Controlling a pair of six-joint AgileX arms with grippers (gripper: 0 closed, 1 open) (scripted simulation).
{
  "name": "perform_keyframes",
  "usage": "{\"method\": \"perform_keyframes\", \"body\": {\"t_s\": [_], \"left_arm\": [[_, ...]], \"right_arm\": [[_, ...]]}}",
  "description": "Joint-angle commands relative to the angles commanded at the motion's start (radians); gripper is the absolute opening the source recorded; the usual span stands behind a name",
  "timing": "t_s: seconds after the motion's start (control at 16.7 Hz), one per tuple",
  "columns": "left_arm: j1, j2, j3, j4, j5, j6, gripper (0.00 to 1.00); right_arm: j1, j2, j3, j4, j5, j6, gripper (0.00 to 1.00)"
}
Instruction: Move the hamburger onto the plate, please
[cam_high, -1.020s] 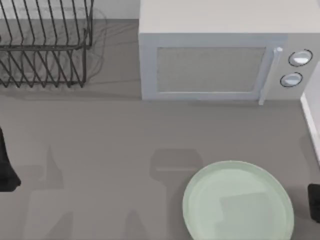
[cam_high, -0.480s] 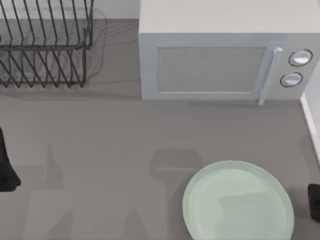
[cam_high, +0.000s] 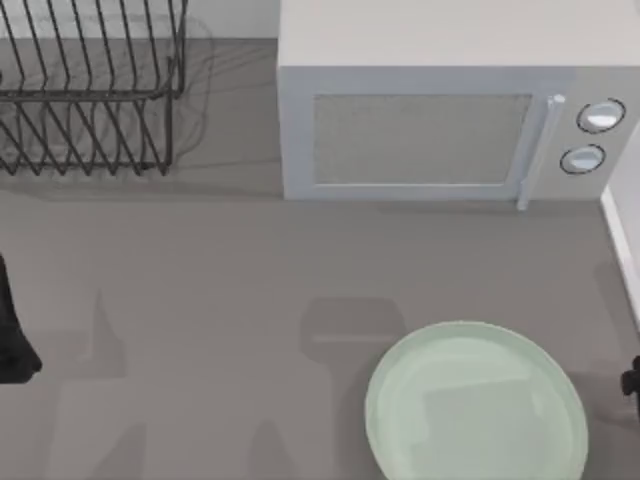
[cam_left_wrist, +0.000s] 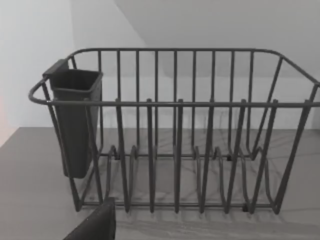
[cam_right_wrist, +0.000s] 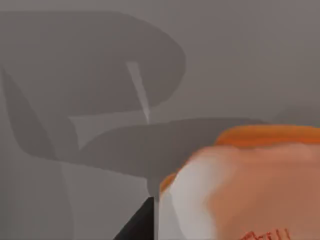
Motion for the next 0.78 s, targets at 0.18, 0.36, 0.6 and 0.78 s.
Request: {"method": "perform_keyframes", "body": {"t_s": [0.18, 0.36, 0.6, 0.78], "left_arm": [[0.000, 0.000, 0.000, 0.000, 0.000, 0.000, 1.00], [0.000, 0.000, 0.000, 0.000, 0.000, 0.000, 1.00], [0.000, 0.000, 0.000, 0.000, 0.000, 0.000, 1.00], [0.000, 0.000, 0.000, 0.000, 0.000, 0.000, 1.00]], "right_arm": [[-0.002, -0.049, 0.092, -0.164, 0.000, -0.001, 0.00], [-0.004, -0.110, 0.188, -0.327, 0.000, -0.004, 0.00], [-0.005, -0.153, 0.244, -0.400, 0.000, -0.007, 0.00], [-0.004, -0.149, 0.241, -0.398, 0.000, -0.005, 0.00]]}}
